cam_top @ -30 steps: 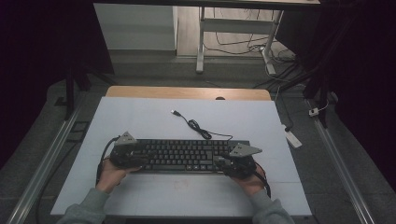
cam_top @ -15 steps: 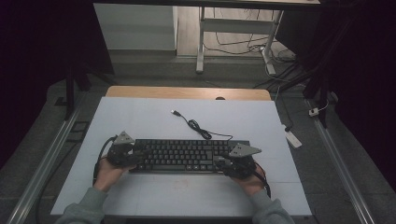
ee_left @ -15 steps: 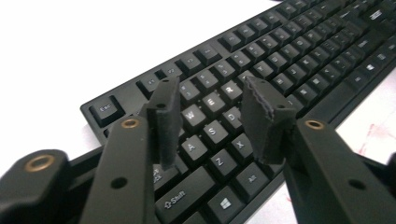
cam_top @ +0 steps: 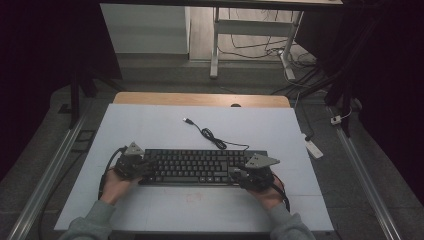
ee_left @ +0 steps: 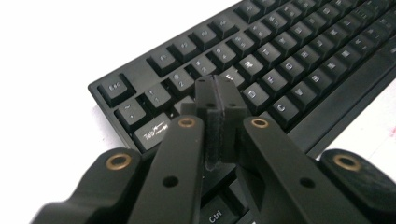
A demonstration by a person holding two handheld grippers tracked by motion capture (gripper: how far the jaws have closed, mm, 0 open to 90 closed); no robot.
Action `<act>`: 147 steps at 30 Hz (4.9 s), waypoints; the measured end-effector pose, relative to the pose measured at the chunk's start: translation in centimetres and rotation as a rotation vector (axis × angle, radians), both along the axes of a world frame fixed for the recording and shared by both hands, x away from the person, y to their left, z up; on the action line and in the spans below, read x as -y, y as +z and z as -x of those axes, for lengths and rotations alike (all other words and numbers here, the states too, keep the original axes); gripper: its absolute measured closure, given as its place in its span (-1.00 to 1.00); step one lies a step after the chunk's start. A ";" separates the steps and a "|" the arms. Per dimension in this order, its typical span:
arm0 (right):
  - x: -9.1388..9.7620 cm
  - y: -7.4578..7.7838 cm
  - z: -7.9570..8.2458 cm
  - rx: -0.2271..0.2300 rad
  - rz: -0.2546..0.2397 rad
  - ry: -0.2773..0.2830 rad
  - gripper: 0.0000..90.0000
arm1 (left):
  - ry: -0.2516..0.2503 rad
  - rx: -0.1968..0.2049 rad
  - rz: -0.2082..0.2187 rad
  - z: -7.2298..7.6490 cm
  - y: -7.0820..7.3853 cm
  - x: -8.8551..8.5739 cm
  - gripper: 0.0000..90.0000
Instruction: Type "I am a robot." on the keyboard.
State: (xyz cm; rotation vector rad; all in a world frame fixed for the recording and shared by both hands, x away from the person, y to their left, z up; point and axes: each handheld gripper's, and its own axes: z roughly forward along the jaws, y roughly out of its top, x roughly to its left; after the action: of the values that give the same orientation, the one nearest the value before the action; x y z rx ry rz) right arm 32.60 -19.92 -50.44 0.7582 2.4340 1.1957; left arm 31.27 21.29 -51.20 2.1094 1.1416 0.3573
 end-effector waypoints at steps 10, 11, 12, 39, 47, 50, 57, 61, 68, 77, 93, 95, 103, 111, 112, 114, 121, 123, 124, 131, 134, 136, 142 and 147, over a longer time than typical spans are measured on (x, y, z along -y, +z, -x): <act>0.0 0.0 0.0 0.000 -0.002 0.000 0.22 | -0.008 -0.013 -0.030 -0.2 -0.6 0.5 0.97; 0.0 0.0 0.0 -0.001 -0.002 0.001 0.22 | -0.009 -0.013 -0.032 -0.3 -0.6 0.6 0.97; 0.0 0.0 0.0 -0.001 -0.002 0.000 0.22 | -0.008 -0.012 -0.034 -0.2 -0.6 0.6 0.97; 0.0 0.0 0.0 0.000 -0.002 -0.004 0.22 | -0.014 0.028 0.040 0.2 0.0 0.6 0.92; 0.0 0.0 -0.1 0.000 -0.005 -0.001 0.22 | 0.018 0.040 0.116 0.3 0.4 -0.2 0.33; 0.1 0.0 0.0 0.002 -0.012 -0.001 0.22 | 0.027 0.039 0.130 0.3 0.5 -0.3 0.17; 0.1 0.1 0.1 0.004 -0.014 -0.003 0.21 | 0.034 0.037 0.142 0.2 0.6 -0.5 0.00; 0.3 0.1 0.2 0.000 -0.015 -0.011 0.21 | 0.033 0.032 0.146 0.1 0.6 -0.5 -0.05; 0.9 0.2 0.7 0.005 -0.029 -0.025 0.21 | 0.018 0.038 0.143 0.0 0.7 -0.3 -0.08; 2.6 0.4 1.3 0.007 -0.075 -0.071 0.21 | -0.027 0.038 0.153 0.4 1.0 -0.1 -0.10; 3.1 0.1 1.2 -0.005 -0.081 -0.059 0.21 | -0.136 0.045 0.173 0.8 1.9 1.2 0.15; 3.0 0.0 1.1 -0.008 -0.074 -0.057 0.21 | -0.155 0.042 0.172 0.9 1.9 1.4 0.28; 2.9 0.0 1.2 -0.003 -0.063 -0.055 0.21 | -0.230 0.018 0.149 1.2 1.6 3.0 0.85; 3.2 -0.2 1.2 -0.007 -0.057 -0.067 0.21 | -0.278 0.005 0.105 1.2 1.0 4.7 0.97; 3.2 -0.2 1.2 -0.006 -0.050 -0.073 0.21 | -0.280 0.004 0.099 1.1 0.9 4.8 0.97; 3.2 -0.3 1.2 -0.012 -0.055 -0.068 0.21 | -0.284 0.003 0.093 1.1 0.8 5.1 0.97; 3.3 -0.3 1.3 -0.012 -0.057 -0.064 0.21 | -0.288 -0.002 0.064 1.2 0.3 6.0 0.97; 3.2 -0.3 1.3 -0.012 -0.056 -0.062 0.21 | -0.294 -0.003 0.055 1.1 0.2 6.2 0.97; 3.2 -0.3 1.3 -0.011 -0.052 -0.061 0.21 | -0.292 -0.003 0.055 1.1 0.1 6.3 0.97; 3.2 -0.3 1.4 -0.008 -0.054 -0.049 0.21 | -0.294 -0.015 0.041 0.9 -0.4 6.8 0.97; 3.2 -0.3 1.4 -0.007 -0.056 -0.047 0.20 | -0.294 -0.022 0.034 0.8 -0.6 6.9 0.97; 3.1 -0.3 1.4 -0.008 -0.056 -0.045 0.20 | -0.297 -0.024 0.030 0.8 -0.7 7.0 0.97; 3.1 -0.3 1.4 -0.007 -0.054 -0.046 0.19 | -0.306 -0.027 0.014 0.8 -0.9 7.2 0.96; 3.1 -0.3 1.4 -0.006 -0.054 -0.046 0.19 | -0.306 -0.029 0.015 0.8 -1.0 7.3 0.96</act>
State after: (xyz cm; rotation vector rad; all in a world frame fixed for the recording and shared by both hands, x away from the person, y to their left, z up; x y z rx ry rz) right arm 31.20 -23.07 -50.75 0.8296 2.3847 1.2479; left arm 30.47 14.02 -52.17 2.2392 0.8155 0.1748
